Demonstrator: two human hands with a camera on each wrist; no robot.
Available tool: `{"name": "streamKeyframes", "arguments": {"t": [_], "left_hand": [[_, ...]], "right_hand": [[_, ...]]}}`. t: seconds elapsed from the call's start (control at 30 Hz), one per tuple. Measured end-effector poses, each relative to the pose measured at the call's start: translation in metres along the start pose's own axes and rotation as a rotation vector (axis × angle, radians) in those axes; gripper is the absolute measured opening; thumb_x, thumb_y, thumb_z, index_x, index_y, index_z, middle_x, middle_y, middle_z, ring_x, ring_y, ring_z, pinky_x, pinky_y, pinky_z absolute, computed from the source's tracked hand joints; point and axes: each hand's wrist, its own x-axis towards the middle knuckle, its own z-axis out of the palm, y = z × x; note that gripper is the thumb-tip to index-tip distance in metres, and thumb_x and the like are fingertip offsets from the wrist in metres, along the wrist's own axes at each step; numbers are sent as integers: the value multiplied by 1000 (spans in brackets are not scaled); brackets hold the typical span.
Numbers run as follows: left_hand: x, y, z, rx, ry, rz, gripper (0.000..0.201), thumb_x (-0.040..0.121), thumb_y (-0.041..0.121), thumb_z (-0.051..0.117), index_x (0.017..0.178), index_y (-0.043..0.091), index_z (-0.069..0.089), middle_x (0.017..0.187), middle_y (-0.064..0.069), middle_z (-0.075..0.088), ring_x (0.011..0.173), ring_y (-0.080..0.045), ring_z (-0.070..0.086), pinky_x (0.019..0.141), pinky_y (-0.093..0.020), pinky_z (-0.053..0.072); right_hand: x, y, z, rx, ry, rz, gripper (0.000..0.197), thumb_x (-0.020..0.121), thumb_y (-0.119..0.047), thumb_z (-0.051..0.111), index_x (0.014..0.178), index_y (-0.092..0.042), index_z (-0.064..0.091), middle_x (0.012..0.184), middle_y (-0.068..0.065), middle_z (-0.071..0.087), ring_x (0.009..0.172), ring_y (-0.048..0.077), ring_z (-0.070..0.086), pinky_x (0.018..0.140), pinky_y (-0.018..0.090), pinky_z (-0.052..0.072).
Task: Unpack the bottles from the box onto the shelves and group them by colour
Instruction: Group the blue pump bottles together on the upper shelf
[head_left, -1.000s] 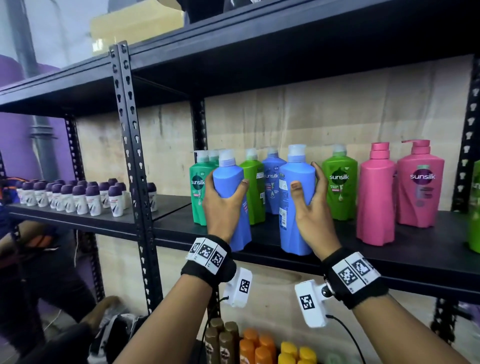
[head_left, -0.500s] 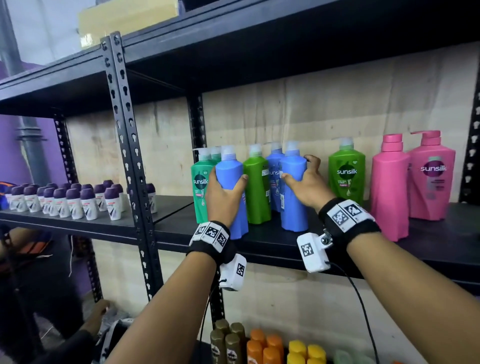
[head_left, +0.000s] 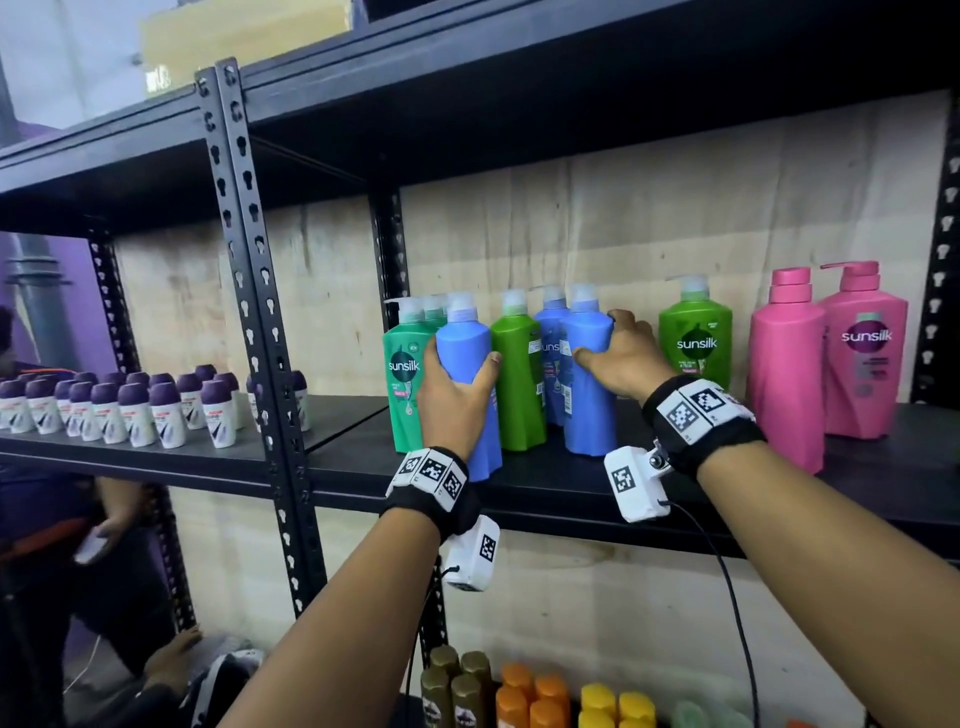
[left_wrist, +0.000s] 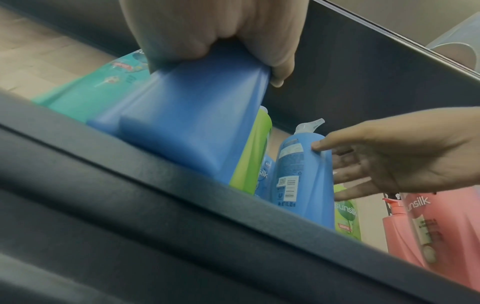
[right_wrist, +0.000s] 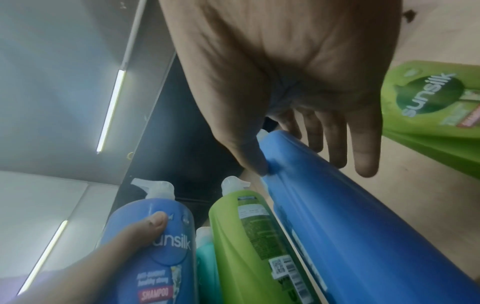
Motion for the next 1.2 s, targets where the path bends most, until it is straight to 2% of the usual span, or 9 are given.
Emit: {"name": "streamKeyframes", "arguments": {"t": [0.1, 0.17, 0.23, 0.33, 0.43, 0.53, 0.77, 0.93, 1.2], "left_hand": [[-1, 0, 1, -15, -7, -9, 60, 87, 41, 76, 137, 21, 51, 115, 7, 64, 95, -12, 61, 75, -13, 40], [0, 0, 1, -32, -6, -13, 59, 87, 40, 77, 137, 21, 51, 115, 8, 63, 95, -9, 60, 72, -4, 39], [0, 0, 1, -39, -3, -18, 59, 87, 40, 77, 136, 22, 51, 114, 9, 62, 89, -2, 58, 70, 2, 37], [-1, 1, 1, -45, -9, -13, 58, 86, 40, 76, 135, 22, 52, 112, 10, 62, 86, 10, 58, 69, 2, 37], [-1, 1, 0, -47, -9, -8, 56, 86, 41, 76, 134, 23, 51, 114, 10, 62, 91, -5, 59, 75, -11, 41], [-1, 1, 0, -52, -9, -8, 56, 87, 40, 76, 134, 23, 50, 115, 10, 61, 97, -10, 58, 81, -22, 42], [-2, 2, -1, -70, -21, 3, 64, 88, 39, 75, 141, 16, 47, 129, -1, 61, 114, -21, 59, 98, -36, 48], [-3, 3, -2, -86, -28, -1, 63, 88, 38, 75, 140, 14, 47, 129, -2, 60, 115, -23, 59, 100, -41, 48], [-4, 4, -5, -92, -31, -1, 66, 88, 38, 75, 142, 15, 45, 133, -1, 59, 117, -21, 58, 101, -40, 48]], "right_hand": [[-9, -8, -3, -43, 163, -96, 55, 93, -33, 64, 140, -11, 47, 138, 17, 40, 127, 39, 49, 109, 43, 41], [-16, -17, -6, -49, 253, -174, 37, 93, -32, 62, 125, -13, 58, 130, 14, 46, 121, 36, 52, 104, 44, 46], [-22, -30, -6, -67, 270, -216, 23, 94, -34, 59, 108, -16, 66, 121, 10, 55, 110, 32, 59, 94, 42, 51], [-27, -50, -1, -71, 229, -230, 22, 93, -37, 58, 95, -19, 70, 107, 6, 69, 101, 31, 64, 84, 37, 54], [-25, -64, 12, -108, 129, -212, 34, 94, -42, 59, 110, -14, 68, 114, 9, 70, 113, 31, 62, 91, 39, 52], [-19, -71, 26, -156, 31, -181, 53, 96, -48, 58, 132, -8, 56, 130, 14, 62, 125, 33, 55, 98, 40, 48], [0, -76, 51, -132, -91, -73, 64, 95, -51, 59, 136, -4, 44, 132, 17, 60, 116, 34, 61, 89, 38, 51], [14, -80, 58, -154, -111, -26, 73, 95, -53, 58, 141, 0, 38, 135, 21, 57, 121, 34, 58, 79, 32, 39], [21, -81, 63, -144, -130, 19, 89, 95, -51, 58, 152, 4, 18, 146, 23, 47, 130, 36, 53, 88, 33, 43]]}}
